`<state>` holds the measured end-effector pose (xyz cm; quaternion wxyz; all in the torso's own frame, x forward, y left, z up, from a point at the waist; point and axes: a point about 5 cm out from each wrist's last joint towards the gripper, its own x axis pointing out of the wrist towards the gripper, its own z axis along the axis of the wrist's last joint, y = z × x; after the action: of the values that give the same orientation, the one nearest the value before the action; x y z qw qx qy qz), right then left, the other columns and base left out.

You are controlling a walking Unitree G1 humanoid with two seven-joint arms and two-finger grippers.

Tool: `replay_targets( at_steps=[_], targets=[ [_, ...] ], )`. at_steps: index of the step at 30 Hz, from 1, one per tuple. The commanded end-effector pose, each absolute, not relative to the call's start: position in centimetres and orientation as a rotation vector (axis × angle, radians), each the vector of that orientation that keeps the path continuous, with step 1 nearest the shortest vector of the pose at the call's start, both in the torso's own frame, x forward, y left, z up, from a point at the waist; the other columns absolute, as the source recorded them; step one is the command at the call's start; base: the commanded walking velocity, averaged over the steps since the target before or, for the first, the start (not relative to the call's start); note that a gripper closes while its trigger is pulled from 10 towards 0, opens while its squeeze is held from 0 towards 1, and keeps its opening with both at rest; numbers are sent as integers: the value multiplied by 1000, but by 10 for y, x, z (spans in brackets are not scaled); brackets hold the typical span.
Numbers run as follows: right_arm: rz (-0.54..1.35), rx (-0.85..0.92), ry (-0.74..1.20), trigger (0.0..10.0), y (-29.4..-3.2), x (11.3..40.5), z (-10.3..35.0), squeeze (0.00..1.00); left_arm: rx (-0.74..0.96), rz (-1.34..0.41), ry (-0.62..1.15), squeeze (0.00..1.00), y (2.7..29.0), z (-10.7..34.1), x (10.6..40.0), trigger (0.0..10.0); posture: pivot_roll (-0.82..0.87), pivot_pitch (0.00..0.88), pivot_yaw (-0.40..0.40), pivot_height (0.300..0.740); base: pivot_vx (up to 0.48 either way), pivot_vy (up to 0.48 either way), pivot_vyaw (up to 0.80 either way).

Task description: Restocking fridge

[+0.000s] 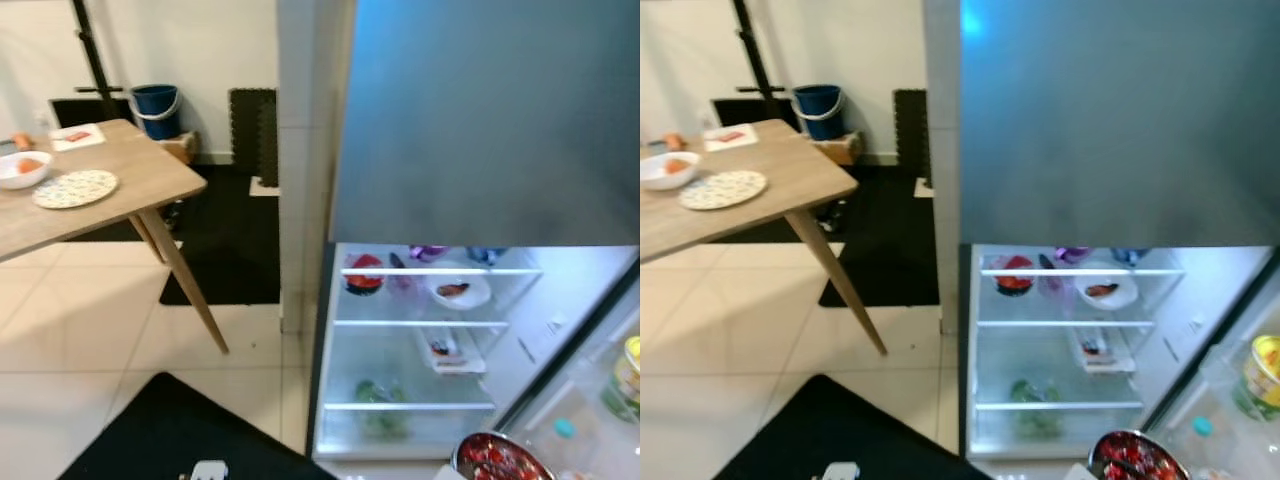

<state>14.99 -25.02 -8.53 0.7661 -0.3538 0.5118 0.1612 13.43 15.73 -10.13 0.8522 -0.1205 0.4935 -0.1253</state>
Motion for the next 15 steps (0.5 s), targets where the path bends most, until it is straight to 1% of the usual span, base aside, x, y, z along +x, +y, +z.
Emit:
replay_targets(
  at_steps=[1, 4, 6, 14, 15],
  targets=[
    [359, -780, 1087, 10000, -246, 155, -84, 0, -242, -257, 1048, 0, 159, -102, 133, 10000, -61, 1, -7, 740, 0, 0, 0],
    [358, -781, 1093, 10000, -246, 153, -85, 0, -243, -260, 1047, 0, 159, -102, 133, 10000, -61, 1, -7, 740, 0, 0, 0],
    [359, -781, 1098, 10000, -246, 152, -86, 0, -255, -276, 1046, 0, 157, -102, 133, 10000, -61, 1, -7, 740, 0, -326, 0],
    [359, -782, 1104, 10000, -247, 150, -86, 0, -265, -284, 1044, 0, 155, -102, 133, 10000, -61, 1, -7, 740, 0, -454, 0],
    [360, -782, 1105, 10000, -247, 150, -86, 0, -262, -270, 1041, 0, 155, -102, 134, 10000, -61, 1, -7, 740, 0, 0, 0]
  ],
)
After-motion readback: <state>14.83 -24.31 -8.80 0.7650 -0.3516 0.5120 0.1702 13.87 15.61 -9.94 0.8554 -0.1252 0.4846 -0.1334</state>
